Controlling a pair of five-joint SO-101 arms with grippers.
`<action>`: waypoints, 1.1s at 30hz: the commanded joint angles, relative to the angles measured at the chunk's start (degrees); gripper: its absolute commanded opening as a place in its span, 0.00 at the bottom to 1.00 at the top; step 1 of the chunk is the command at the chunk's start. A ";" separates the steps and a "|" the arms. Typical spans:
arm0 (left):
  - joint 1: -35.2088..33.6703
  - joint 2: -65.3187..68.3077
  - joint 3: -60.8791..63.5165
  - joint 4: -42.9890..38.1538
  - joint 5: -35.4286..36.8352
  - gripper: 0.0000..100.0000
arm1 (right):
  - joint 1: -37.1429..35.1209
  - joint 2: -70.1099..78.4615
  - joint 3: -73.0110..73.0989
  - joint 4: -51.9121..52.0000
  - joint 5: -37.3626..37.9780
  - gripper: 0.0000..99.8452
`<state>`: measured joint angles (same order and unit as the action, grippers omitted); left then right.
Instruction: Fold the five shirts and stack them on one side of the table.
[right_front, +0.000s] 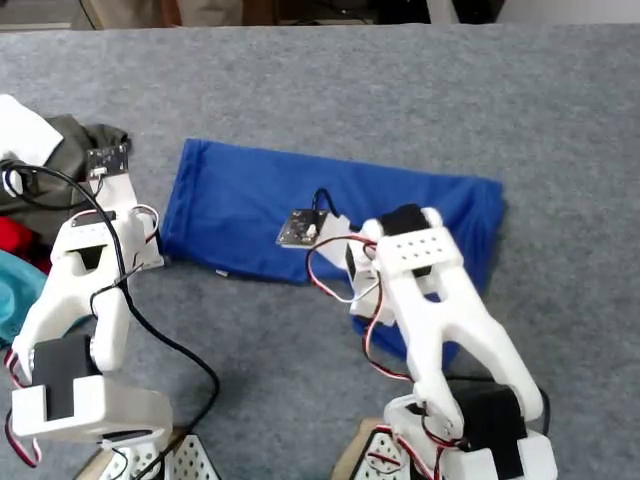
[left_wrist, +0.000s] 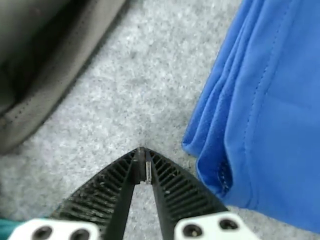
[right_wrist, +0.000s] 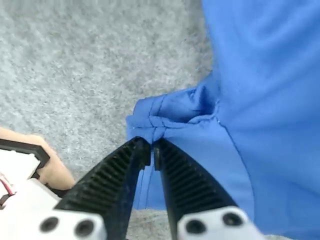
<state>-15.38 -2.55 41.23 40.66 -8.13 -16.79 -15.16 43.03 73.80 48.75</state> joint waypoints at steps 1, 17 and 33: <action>-0.26 -2.15 -0.18 -0.62 -0.35 0.02 | 0.48 -2.68 0.57 -0.62 -0.53 0.07; -0.18 -2.15 -0.26 -0.88 -0.18 0.02 | 1.98 -10.59 8.75 2.90 0.79 0.22; -0.09 -2.15 -0.18 -0.88 -0.18 0.02 | 2.15 4.35 15.16 -12.66 0.53 0.33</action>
<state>-15.38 -2.55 41.23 40.66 -8.13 -15.91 -15.78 58.59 64.66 49.45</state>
